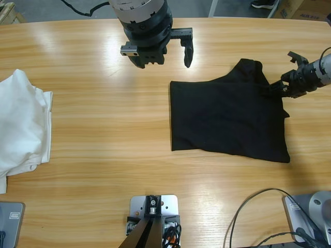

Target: Fold clothes

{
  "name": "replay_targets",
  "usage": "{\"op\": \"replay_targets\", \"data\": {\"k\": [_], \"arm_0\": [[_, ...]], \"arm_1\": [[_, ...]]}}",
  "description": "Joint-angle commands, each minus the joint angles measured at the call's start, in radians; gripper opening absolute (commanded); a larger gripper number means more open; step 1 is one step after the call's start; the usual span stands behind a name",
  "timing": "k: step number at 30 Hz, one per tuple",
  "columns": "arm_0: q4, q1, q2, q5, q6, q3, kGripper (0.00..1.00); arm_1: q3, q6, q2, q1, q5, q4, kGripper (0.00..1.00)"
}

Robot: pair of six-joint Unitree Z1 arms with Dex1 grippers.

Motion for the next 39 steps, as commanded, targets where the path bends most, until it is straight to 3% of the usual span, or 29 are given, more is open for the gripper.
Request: {"op": "replay_targets", "data": {"k": [1, 13, 22, 27, 35, 38, 39], "arm_0": [[0.154, -0.007, -0.011, -0.007, 0.002, 0.03, 1.0], [0.152, -0.007, 0.005, -0.009, 0.004, 0.029, 1.0], [0.152, -0.007, 0.011, -0.009, 0.008, 0.031, 1.0], [0.154, -0.007, 0.009, -0.009, 0.008, 0.034, 1.0], [0.154, -0.007, 0.0, -0.008, 0.013, 0.046, 1.0], [0.153, -0.007, 0.001, -0.008, 0.014, 0.046, 1.0], [0.152, -0.007, 0.002, -0.008, 0.014, 0.045, 1.0]], "arm_1": [[0.027, -0.045, -0.036, -0.015, -0.029, -0.013, 0.0], [0.039, -0.044, -0.156, -0.006, 0.017, 0.001, 0.0], [-0.101, 0.008, -0.259, 0.103, 0.015, 0.067, 0.0], [-0.226, 0.003, -0.19, 0.128, 0.017, 0.11, 0.0], [-0.281, -0.026, 0.048, 0.129, 0.023, 0.112, 0.0], [-0.287, 0.006, 0.07, 0.129, 0.003, 0.217, 0.0], [-0.281, 0.018, 0.061, 0.129, -0.043, 0.255, 0.0]]}}
